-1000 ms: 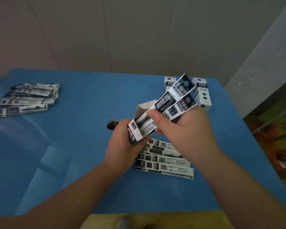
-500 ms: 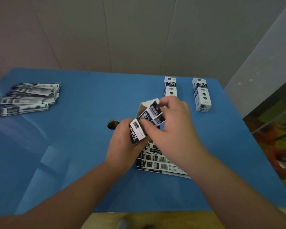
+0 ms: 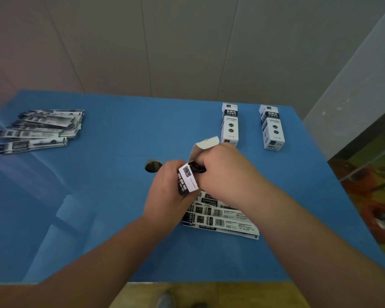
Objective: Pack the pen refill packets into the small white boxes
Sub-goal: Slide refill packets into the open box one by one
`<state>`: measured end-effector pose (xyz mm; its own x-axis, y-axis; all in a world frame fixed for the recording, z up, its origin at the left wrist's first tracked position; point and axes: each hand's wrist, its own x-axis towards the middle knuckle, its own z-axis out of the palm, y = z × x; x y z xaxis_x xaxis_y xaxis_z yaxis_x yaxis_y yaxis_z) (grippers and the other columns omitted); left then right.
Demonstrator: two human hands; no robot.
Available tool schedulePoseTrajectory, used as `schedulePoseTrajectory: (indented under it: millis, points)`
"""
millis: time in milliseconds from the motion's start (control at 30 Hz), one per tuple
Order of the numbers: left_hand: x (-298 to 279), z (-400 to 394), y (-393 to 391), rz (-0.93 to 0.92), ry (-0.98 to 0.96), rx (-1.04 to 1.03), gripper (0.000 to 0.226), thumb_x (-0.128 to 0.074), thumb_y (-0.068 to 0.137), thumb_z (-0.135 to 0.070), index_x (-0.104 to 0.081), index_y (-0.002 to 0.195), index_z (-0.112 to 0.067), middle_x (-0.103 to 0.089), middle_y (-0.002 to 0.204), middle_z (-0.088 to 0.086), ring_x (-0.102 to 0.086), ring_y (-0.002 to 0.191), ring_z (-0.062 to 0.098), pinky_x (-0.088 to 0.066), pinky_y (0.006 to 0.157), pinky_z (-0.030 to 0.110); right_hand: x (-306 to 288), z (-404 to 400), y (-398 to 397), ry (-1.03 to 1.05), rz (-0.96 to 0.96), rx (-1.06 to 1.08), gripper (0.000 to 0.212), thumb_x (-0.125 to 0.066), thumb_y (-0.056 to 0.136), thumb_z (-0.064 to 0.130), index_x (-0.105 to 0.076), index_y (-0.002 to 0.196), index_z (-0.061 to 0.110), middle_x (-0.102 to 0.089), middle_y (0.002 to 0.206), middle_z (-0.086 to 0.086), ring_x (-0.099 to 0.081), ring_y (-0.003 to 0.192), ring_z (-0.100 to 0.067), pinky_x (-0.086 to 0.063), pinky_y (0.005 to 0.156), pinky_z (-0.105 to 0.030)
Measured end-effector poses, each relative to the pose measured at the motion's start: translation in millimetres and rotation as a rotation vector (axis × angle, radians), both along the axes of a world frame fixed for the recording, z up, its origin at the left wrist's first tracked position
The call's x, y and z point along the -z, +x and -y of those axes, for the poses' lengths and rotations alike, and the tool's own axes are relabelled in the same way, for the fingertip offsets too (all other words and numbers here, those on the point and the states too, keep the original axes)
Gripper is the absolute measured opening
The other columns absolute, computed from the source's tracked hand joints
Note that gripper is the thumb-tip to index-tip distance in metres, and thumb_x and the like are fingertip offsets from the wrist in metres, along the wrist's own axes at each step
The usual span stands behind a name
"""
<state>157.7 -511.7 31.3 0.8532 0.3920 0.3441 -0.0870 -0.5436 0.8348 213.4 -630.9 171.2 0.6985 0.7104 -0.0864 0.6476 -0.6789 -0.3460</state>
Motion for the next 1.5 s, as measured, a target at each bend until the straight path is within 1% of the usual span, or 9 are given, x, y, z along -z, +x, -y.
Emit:
schedulePoseTrajectory:
  millis: [133,267,333,400,500,833,1000,1233,1500]
  points:
    - [-3,2,-3,0.017,-0.037,-0.056,0.028,-0.076,0.075,-0.042,-0.053,0.091,-0.035,-0.060,0.086,-0.009,-0.061,0.076,0.016,-0.054,0.060,0.051,-2,4,8,0.024,0.012,-0.049,0.021,-0.063,0.088,0.027,-0.061,0.067,0.026,-0.065,0.081,0.004,-0.060,0.082,-0.020,-0.053,0.064,-0.034]
    - [-5,-2,-4,0.043,-0.112,-0.119,0.050,-0.080,0.072,-0.046,-0.049,0.106,-0.064,-0.061,0.106,-0.033,-0.065,0.094,-0.004,-0.054,0.068,0.025,3,29,19,0.492,-0.182,0.085,0.025,-0.064,0.083,0.058,-0.072,0.098,0.041,-0.068,0.106,0.025,-0.060,0.103,0.008,-0.048,0.084,-0.020]
    - [-5,-4,-6,0.036,-0.150,-0.147,0.055,-0.080,0.068,-0.052,-0.045,0.107,-0.069,-0.061,0.107,-0.037,-0.063,0.096,-0.011,-0.050,0.066,0.013,18,42,31,0.596,-0.209,0.188,0.017,-0.065,0.088,0.053,-0.069,0.100,0.042,-0.068,0.103,0.029,-0.061,0.100,0.012,-0.046,0.084,-0.018]
    - [-2,-6,-7,0.030,-0.200,-0.156,0.056,-0.081,0.066,-0.054,-0.045,0.106,-0.070,-0.063,0.106,-0.033,-0.064,0.096,-0.011,-0.050,0.069,0.009,39,54,45,0.384,-0.194,0.227,0.020,-0.068,0.092,0.043,-0.065,0.112,0.040,-0.068,0.110,0.024,-0.061,0.106,0.006,-0.049,0.091,-0.024]
    - [1,-6,-7,0.016,-0.241,-0.175,0.056,-0.081,0.064,-0.057,-0.046,0.104,-0.072,-0.065,0.109,-0.022,-0.066,0.100,-0.007,-0.052,0.077,0.015,75,67,54,-0.105,-0.233,0.164,0.061,-0.071,0.088,0.051,-0.054,0.141,0.028,-0.059,0.139,0.009,-0.056,0.127,-0.014,-0.045,0.103,-0.034]
    - [1,5,-7,0.006,-0.175,-0.221,0.051,-0.082,0.066,-0.055,-0.047,0.102,-0.065,-0.062,0.101,-0.026,-0.065,0.094,-0.003,-0.050,0.073,0.021,117,63,58,-0.263,-0.228,0.045,0.030,-0.073,0.086,0.047,-0.072,0.101,0.021,-0.070,0.094,0.002,-0.064,0.085,-0.019,-0.054,0.073,-0.034]
    - [1,11,-11,0.017,-0.154,-0.241,0.048,-0.082,0.068,-0.054,-0.048,0.100,-0.063,-0.061,0.098,-0.024,-0.065,0.091,-0.003,-0.049,0.065,0.009,120,65,64,-0.245,-0.185,0.002,0.012,-0.068,0.091,0.037,-0.058,0.088,0.030,-0.061,0.086,0.009,-0.060,0.082,-0.017,-0.042,0.060,-0.030]
    - [0,19,-12,0.022,-0.109,-0.284,0.049,-0.079,0.071,-0.056,-0.045,0.103,-0.068,-0.059,0.105,-0.025,-0.063,0.097,-0.005,-0.048,0.067,0.013,106,70,82,-0.142,-0.309,-0.015,0.018,-0.074,0.085,0.043,-0.071,0.091,0.026,-0.067,0.081,0.009,-0.063,0.074,-0.011,-0.047,0.060,-0.029]
    - [0,23,-12,0.037,-0.127,-0.305,0.049,-0.079,0.072,-0.052,-0.045,0.102,-0.068,-0.058,0.105,-0.026,-0.062,0.097,-0.005,-0.047,0.073,0.006,87,82,98,-0.055,-0.434,0.054,0.042,-0.061,0.096,0.044,-0.044,0.067,0.019,-0.046,0.063,0.000,-0.046,0.058,-0.017,-0.037,0.059,-0.033]
